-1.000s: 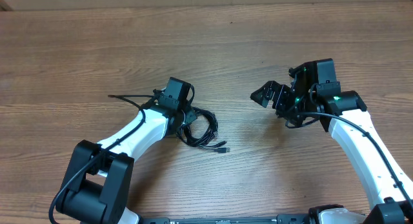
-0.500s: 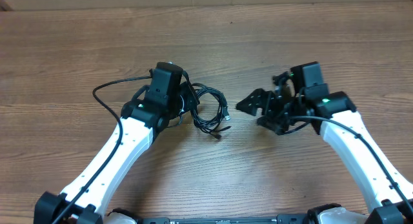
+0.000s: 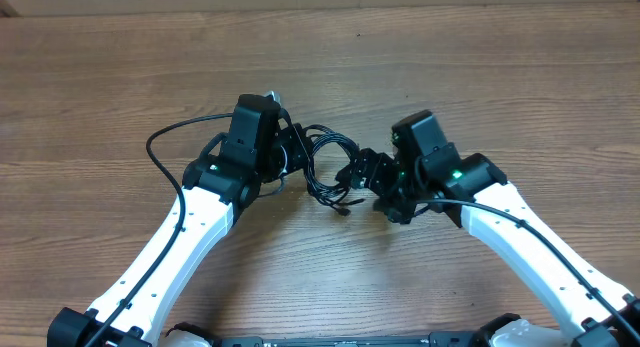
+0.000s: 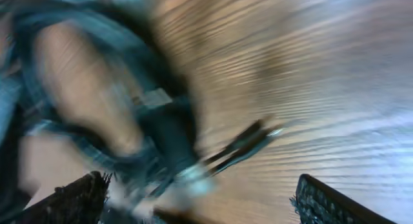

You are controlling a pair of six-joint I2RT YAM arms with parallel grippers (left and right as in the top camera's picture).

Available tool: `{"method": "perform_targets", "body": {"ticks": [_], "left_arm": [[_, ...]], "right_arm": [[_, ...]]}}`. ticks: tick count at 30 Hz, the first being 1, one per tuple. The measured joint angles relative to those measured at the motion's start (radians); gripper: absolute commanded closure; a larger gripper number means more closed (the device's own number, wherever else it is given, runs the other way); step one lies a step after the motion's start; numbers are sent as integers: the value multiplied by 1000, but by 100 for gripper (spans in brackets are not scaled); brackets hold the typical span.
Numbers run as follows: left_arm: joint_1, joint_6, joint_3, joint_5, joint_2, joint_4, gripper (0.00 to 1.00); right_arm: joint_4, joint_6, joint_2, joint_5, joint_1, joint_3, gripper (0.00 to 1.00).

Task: Untangle cables

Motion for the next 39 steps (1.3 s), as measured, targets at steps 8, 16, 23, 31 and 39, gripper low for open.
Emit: {"method": "perform_targets", "body": {"ticks": [8, 16, 23, 31, 39], "left_arm": [[0, -37, 0, 127, -49, 66, 96], [112, -27, -10, 97, -151, 49, 96], [216, -25, 10, -21, -262, 48, 96], [190, -16, 10, -63, -217, -87, 68], [58, -3, 10, -45, 19, -29, 17]], "right_arm": [[50, 174, 142, 143, 15, 6, 10], [-115, 193, 152, 275, 21, 53, 10], [-195, 192, 174, 407, -14, 19, 11], [-142, 124, 174, 438, -14, 19, 8], [-198, 14, 174, 440, -47, 23, 7]]}}
